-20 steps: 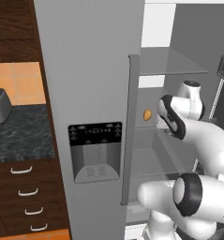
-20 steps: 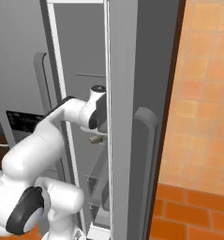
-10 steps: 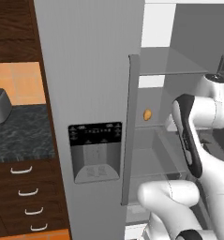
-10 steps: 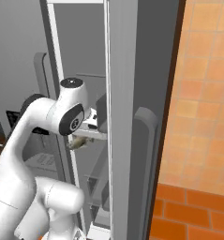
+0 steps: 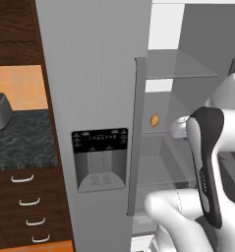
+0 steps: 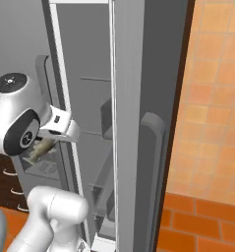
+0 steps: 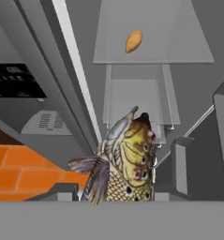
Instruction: Place one potato and one fish in each tupperware on the nearby counter, to pack two identical lunches.
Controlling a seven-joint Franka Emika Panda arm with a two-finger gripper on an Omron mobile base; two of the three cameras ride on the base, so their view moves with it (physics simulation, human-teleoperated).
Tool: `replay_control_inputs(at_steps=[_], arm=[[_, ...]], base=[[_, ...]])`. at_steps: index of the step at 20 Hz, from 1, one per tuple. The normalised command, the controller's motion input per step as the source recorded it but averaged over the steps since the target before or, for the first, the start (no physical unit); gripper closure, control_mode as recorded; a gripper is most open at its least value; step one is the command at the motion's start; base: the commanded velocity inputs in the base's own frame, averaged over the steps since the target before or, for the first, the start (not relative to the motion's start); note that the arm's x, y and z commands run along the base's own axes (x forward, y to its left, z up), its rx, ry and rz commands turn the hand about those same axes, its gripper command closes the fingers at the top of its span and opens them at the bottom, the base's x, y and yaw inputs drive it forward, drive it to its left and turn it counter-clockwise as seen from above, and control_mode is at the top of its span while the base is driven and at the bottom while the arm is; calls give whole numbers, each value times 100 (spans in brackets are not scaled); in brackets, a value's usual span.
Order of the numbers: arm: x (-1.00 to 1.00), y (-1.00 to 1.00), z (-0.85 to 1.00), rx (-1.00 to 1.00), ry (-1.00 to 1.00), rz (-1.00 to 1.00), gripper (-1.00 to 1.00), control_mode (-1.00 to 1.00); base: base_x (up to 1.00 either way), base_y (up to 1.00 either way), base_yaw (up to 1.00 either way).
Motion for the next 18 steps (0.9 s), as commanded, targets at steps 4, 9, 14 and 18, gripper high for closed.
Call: replay_control_inputs(at_steps=[4,9,14,18], arm=[[-31,31,37,0,-10,0,100,100],[0,0,0,0,0,0,100,100],[0,0,0,0,0,0,100,100],[0,0,0,0,0,0,100,100]], base=[[-27,36,0],[-13,99,0],[0,100,0],[4,100,-4]])
